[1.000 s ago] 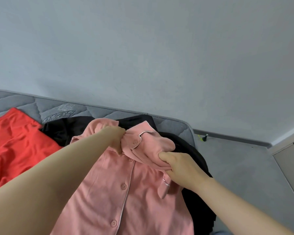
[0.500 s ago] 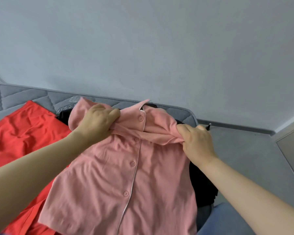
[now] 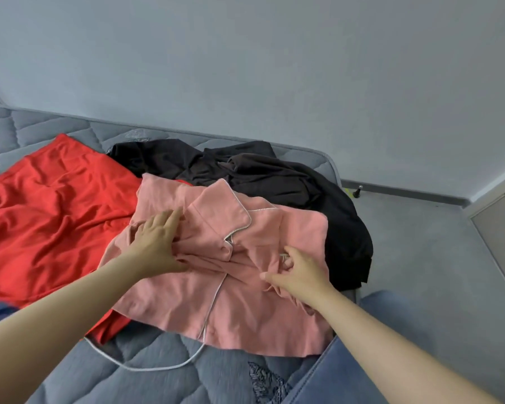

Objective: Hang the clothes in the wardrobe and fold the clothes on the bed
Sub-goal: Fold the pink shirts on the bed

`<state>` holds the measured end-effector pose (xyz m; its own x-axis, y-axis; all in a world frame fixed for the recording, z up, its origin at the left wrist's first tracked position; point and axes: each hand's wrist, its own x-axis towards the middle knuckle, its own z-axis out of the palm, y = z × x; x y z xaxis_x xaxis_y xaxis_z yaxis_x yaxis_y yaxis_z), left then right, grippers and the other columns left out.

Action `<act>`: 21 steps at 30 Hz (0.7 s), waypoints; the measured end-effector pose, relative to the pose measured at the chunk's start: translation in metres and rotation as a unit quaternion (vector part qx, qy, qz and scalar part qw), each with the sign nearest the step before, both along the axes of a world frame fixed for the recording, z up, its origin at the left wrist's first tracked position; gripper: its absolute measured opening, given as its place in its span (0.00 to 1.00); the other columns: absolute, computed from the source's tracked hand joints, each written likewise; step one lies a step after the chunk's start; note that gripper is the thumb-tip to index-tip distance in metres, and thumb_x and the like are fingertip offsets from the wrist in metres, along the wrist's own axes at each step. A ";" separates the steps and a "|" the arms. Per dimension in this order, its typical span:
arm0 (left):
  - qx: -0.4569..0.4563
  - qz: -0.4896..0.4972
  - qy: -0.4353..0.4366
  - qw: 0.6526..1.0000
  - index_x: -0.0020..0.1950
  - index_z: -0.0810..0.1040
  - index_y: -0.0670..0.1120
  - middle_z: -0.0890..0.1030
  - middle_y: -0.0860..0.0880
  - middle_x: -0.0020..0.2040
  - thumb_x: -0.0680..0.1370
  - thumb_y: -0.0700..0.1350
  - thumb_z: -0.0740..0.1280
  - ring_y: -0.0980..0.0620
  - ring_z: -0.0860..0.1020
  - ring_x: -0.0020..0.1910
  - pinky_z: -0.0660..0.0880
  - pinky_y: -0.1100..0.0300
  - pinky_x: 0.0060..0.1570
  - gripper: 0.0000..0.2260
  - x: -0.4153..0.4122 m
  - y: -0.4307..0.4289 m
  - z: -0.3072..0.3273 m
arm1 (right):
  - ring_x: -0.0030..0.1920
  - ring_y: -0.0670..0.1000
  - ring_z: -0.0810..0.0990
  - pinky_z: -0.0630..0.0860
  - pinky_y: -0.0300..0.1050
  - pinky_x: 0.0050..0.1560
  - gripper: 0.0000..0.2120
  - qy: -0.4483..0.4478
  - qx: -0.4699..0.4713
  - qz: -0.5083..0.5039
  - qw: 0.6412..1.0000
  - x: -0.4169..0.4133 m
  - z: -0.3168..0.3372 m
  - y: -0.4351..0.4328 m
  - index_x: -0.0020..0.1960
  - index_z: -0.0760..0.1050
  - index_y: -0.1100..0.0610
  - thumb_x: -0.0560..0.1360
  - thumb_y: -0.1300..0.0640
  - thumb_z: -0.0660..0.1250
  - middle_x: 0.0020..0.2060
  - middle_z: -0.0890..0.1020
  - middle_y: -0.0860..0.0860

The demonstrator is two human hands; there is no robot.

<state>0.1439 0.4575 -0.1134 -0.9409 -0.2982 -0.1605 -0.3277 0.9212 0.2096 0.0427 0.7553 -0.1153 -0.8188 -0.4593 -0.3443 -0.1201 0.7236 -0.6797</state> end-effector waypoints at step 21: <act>0.085 -0.059 -0.039 0.994 0.47 0.79 0.54 0.79 0.60 0.42 0.74 0.54 0.57 0.62 0.77 0.43 0.74 0.54 0.53 0.12 0.065 0.002 0.009 | 0.60 0.51 0.75 0.70 0.49 0.62 0.16 0.227 0.083 0.288 0.926 0.039 -0.018 0.030 0.61 0.75 0.51 0.74 0.53 0.63 0.57 0.79 0.47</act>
